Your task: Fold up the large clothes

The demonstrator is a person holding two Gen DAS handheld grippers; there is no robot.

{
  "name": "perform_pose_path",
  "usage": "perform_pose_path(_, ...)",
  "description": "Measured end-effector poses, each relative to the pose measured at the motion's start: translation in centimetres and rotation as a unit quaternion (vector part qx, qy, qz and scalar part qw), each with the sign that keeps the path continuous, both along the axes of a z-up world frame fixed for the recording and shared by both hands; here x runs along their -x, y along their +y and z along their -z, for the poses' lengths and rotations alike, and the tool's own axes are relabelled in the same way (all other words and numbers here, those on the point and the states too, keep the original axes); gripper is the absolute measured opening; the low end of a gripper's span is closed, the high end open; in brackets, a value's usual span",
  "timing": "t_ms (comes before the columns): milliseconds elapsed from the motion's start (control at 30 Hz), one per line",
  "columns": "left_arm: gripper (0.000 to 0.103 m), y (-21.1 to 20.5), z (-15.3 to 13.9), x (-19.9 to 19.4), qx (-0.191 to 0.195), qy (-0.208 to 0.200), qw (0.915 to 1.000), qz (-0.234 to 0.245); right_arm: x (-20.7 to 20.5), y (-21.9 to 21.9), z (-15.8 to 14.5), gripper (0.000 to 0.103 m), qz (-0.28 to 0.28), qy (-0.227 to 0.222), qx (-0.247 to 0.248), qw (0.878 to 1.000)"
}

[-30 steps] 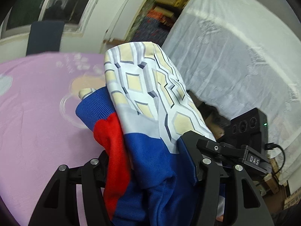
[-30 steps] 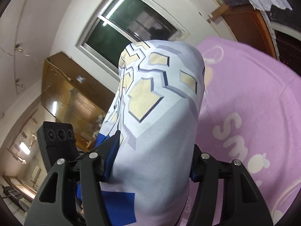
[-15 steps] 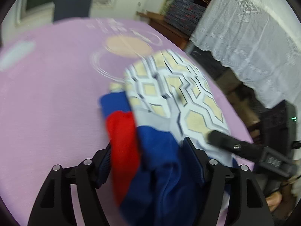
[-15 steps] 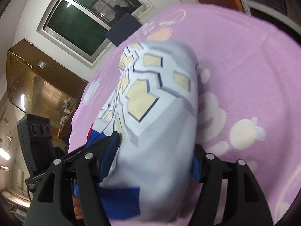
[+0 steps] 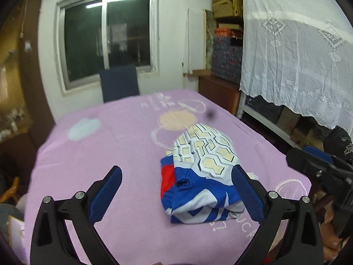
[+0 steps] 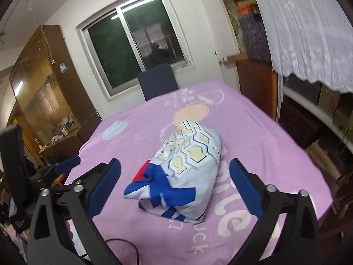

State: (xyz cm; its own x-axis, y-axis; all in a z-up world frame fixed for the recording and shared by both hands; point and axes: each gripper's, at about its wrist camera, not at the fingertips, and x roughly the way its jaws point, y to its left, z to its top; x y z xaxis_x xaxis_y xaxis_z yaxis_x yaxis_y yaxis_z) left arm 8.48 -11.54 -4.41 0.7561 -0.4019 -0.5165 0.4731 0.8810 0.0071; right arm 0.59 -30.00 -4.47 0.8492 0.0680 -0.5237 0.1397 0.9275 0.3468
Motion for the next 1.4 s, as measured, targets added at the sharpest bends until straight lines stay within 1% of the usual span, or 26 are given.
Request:
perform_pose_path(133,0.100,0.9,-0.8,2.9,0.004,-0.011,0.9999,-0.006,2.5,0.3,-0.8,0.098,0.002,-0.001,0.016,1.000)
perform_pose_path(267,0.100,0.9,-1.2,3.9,0.005,-0.016,0.9998,-0.008,3.3,0.6,-1.1,0.098,0.005,0.005,0.024,1.000)
perform_pose_path(367,0.100,0.8,-1.1,3.8,-0.002,-0.025,0.9995,-0.019,2.7,0.4,-0.5,0.098,0.008,0.012,0.017,1.000)
perform_pose_path(533,0.100,1.1,-0.7,2.8,0.003,-0.006,0.9998,-0.018,1.9,0.6,0.3,0.098,0.005,0.028,0.017,0.999)
perform_pose_path(767,0.100,0.7,-0.2,2.6,-0.007,-0.008,0.9996,-0.025,1.4,1.0,0.8,0.098,0.003,0.035,0.022,0.999)
perform_pose_path(1000,0.100,0.6,-0.3,3.0,-0.017,-0.026,0.9990,-0.030,1.5,1.1,0.8,0.098,0.003,0.035,0.022,0.999)
perform_pose_path(1133,0.099,0.7,-0.4,3.1,-0.017,-0.033,0.9989,-0.029,1.6,1.1,0.8,0.098,0.003,0.032,0.020,0.999)
perform_pose_path(1267,0.099,0.7,-0.5,3.5,-0.020,-0.051,0.9980,-0.032,1.6,1.1,0.8,0.098,0.002,0.031,0.018,0.999)
perform_pose_path(1400,0.099,0.8,-0.6,3.5,-0.017,-0.051,0.9980,-0.032,1.6,1.2,0.6,0.098,0.003,0.030,0.016,0.999)
